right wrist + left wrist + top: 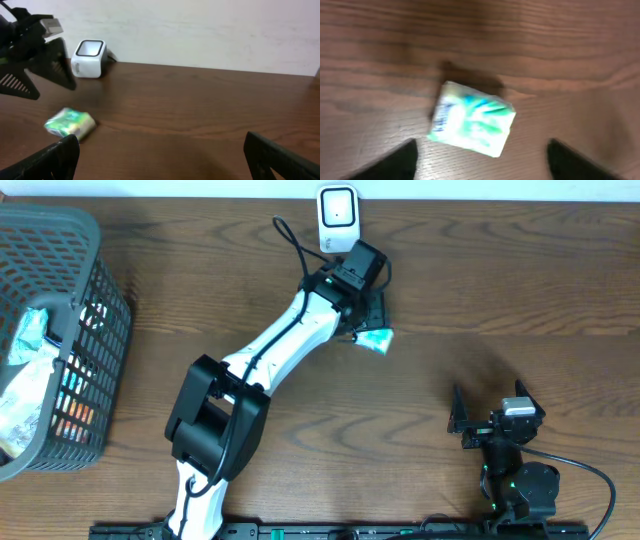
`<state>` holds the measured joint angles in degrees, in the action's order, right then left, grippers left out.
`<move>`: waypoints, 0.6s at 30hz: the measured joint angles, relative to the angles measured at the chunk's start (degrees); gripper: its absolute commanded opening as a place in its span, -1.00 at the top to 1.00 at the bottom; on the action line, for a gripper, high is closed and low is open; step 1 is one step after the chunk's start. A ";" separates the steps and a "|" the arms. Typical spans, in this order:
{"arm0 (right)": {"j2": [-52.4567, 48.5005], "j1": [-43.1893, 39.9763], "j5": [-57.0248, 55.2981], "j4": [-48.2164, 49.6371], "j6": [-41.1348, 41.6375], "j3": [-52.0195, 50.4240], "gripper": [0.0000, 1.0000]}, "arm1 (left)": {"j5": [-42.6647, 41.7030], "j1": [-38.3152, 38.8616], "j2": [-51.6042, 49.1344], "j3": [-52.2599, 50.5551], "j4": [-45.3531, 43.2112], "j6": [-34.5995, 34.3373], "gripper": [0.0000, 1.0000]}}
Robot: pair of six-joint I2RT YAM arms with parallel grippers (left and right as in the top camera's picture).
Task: Scan the item barcode
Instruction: 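Carry the green tissue pack to the scanner and drop it on the table, then return the left gripper to the basket and grasp the orange Kleenex pack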
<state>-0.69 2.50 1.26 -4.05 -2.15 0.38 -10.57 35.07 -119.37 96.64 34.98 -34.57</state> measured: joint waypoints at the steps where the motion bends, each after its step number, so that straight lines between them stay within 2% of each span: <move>1: 0.00 0.00 -0.02 0.00 0.00 0.00 -0.98 | 0.02 -0.02 0.00 0.02 0.15 0.83 -0.81; 6: 0.00 0.00 -0.02 0.00 0.00 0.00 -0.99 | 0.02 -2.51 2.64 1.77 4.55 7.17 -0.82; 11: 0.00 0.00 -0.02 0.00 0.00 0.00 -0.99 | 3.82 -11.67 15.65 7.02 9.14 12.02 -0.82; 15: 0.00 0.00 -0.02 0.00 0.00 0.00 -0.99 | 9.60 -27.34 30.08 10.38 11.80 12.72 -0.82; 18: 0.00 -0.02 0.00 -0.02 0.00 0.00 -0.99 | 12.55 -42.93 37.22 10.99 16.50 10.84 -0.82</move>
<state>-0.69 2.48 1.26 -4.08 -2.15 0.38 1.98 -7.86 -82.15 107.63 51.48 -23.73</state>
